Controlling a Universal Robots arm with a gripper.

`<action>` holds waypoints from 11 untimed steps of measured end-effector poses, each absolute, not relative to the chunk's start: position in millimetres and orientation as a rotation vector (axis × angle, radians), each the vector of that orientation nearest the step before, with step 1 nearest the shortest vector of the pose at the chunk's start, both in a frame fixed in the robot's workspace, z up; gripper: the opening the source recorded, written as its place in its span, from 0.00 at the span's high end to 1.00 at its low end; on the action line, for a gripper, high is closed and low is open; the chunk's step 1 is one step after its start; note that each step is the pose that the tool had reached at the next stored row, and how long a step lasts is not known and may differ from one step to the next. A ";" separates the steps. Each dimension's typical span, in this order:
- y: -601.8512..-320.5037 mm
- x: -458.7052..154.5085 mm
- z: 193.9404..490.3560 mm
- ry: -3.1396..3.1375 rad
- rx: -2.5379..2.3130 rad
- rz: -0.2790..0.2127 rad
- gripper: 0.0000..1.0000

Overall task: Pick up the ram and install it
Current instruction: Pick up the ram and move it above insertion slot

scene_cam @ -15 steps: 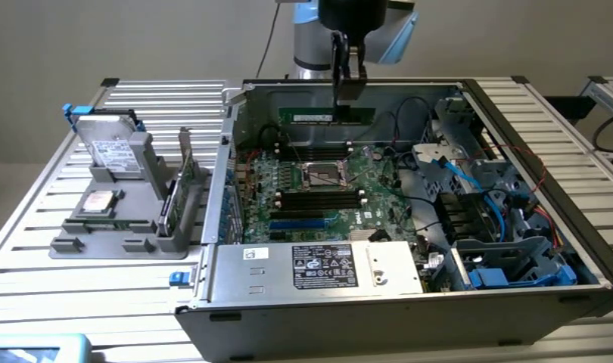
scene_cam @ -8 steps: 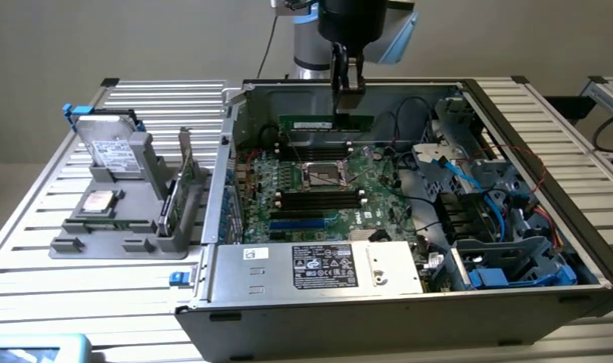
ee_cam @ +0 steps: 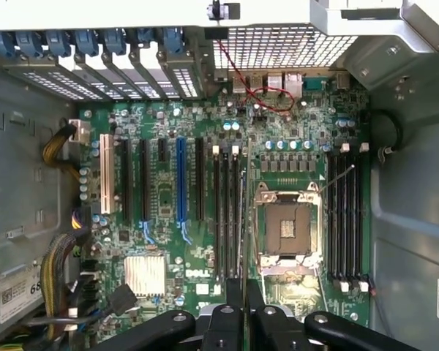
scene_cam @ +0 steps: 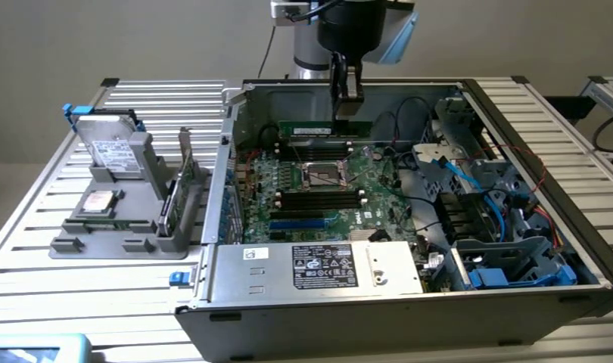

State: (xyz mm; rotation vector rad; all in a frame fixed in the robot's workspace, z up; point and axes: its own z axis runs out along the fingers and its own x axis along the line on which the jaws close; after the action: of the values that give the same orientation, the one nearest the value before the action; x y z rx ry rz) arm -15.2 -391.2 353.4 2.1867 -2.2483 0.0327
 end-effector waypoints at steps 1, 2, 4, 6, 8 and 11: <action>-390.2 -15.2 352.3 -2.247 2.188 0.033 0.86; -389.4 -15.2 351.6 -2.245 2.190 0.033 0.86; -387.9 -15.2 350.7 -2.242 2.193 0.033 0.86; -387.5 -15.2 349.8 -2.235 2.201 0.033 0.86; -387.4 -15.2 349.2 -2.227 2.209 0.033 0.86; -386.9 -15.2 348.4 -2.223 2.214 0.032 0.86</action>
State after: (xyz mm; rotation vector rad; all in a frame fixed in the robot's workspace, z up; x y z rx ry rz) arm -15.2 -386.9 348.4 2.2137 -2.2228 0.0323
